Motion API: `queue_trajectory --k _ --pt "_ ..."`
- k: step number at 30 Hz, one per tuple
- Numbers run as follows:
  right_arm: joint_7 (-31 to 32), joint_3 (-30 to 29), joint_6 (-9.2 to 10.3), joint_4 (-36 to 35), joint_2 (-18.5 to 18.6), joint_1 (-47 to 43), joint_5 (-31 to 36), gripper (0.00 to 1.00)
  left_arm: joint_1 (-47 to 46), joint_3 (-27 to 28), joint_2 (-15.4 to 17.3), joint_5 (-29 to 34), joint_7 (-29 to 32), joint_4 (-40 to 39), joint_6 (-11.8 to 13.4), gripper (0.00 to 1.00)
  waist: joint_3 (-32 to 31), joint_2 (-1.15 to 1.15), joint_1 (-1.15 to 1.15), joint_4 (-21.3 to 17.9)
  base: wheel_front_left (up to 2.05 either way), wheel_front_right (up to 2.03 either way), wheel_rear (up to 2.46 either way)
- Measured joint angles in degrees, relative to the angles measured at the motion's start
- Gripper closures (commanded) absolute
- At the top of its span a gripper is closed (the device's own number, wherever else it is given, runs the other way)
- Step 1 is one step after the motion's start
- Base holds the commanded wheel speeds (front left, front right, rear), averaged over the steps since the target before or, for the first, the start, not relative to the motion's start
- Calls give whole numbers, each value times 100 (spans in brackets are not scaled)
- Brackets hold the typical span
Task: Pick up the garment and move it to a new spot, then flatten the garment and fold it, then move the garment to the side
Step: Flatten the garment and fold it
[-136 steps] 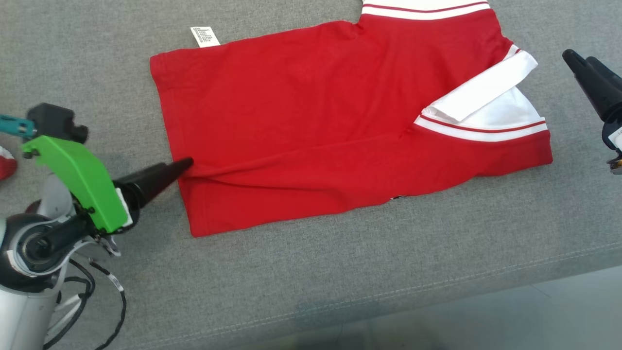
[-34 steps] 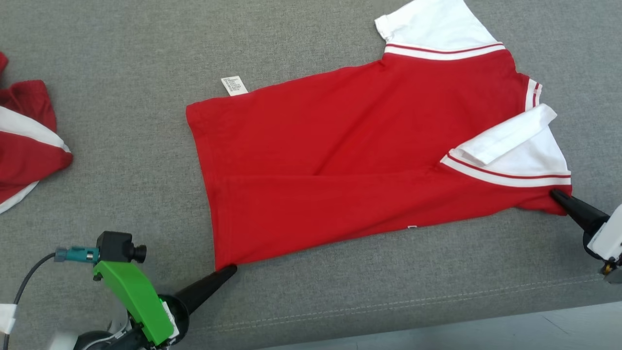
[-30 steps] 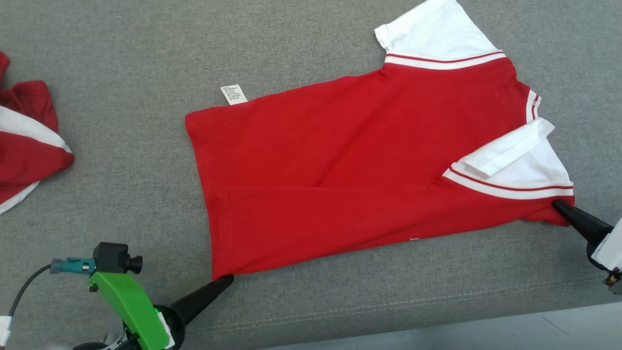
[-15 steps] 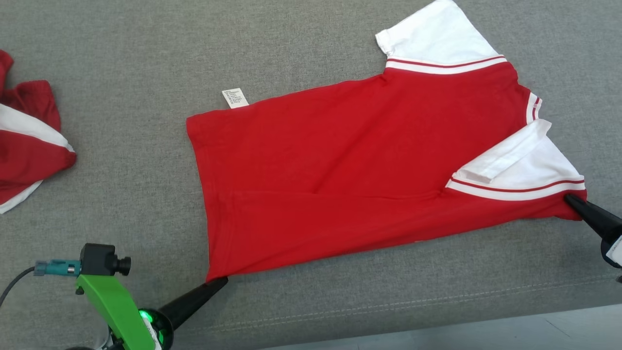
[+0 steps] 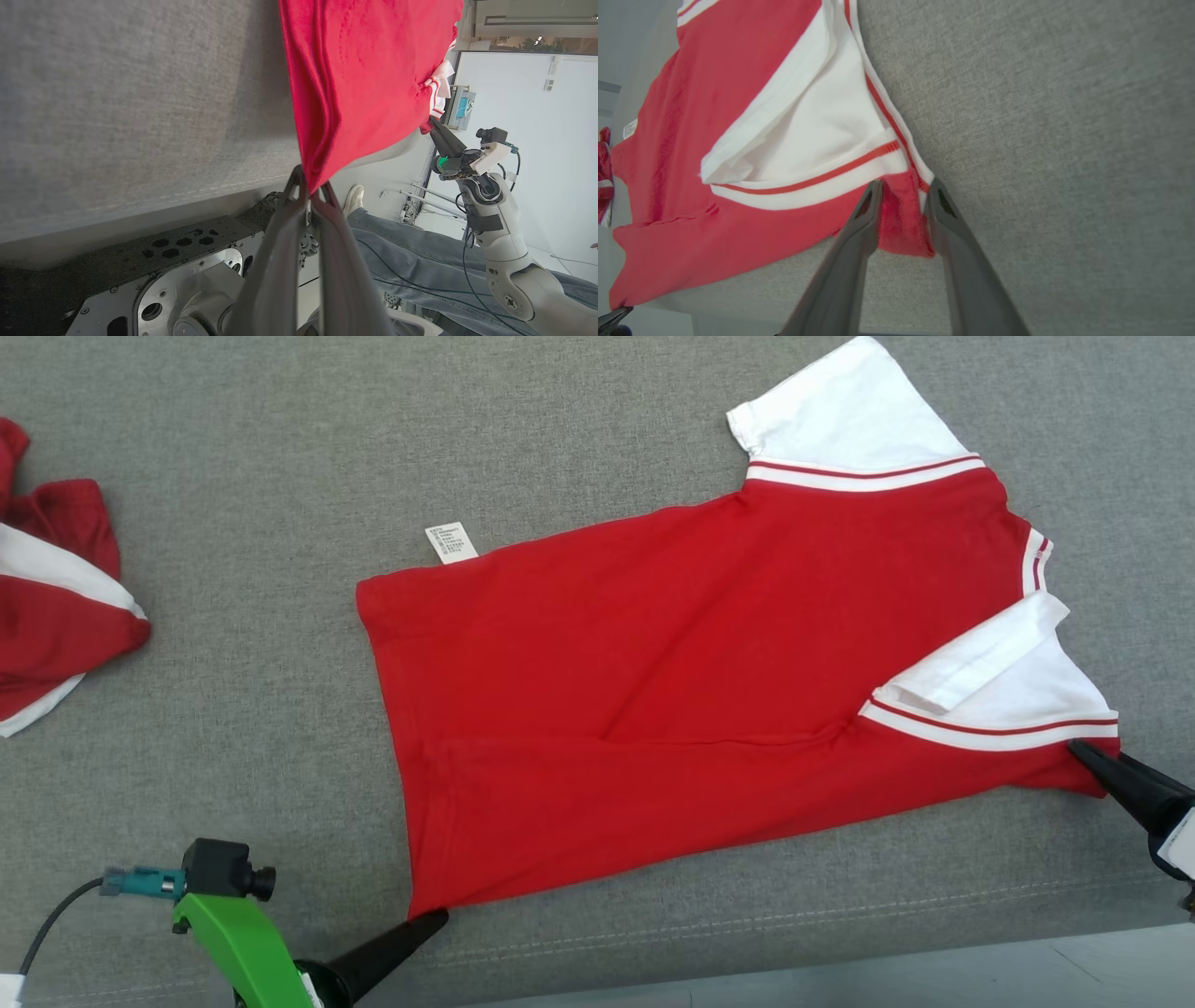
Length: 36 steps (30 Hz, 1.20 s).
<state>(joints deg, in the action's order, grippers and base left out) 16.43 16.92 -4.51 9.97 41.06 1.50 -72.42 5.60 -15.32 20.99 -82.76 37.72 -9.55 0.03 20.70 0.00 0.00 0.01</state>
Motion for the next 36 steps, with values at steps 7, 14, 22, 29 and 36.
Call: queue_trajectory --k 7,14,22,29,36 --pt "135 181 98 -64 201 -23 293 0 21 -178 120 439 -18 242 1 0 -64 0 0 8 0 0 0" --pt "337 119 165 -658 778 386 701 0 -9 -178 572 1091 -78 159 122 0 -129 0 0 30 0 0 0" --pt "326 -175 449 -1317 1053 1842 1369 0 -748 -93 1233 2182 -156 -186 141 0 38 0 0 45 0 0 0" --pt "487 -74 817 -1182 953 2674 1723 0 -1980 -244 970 2154 -20 -547 -55 0 276 0 0 216 0 0 0" --pt "706 154 1046 -728 501 3685 2054 0 -3188 -677 568 1993 265 -410 -405 0 767 0 0 531 0 0 0"
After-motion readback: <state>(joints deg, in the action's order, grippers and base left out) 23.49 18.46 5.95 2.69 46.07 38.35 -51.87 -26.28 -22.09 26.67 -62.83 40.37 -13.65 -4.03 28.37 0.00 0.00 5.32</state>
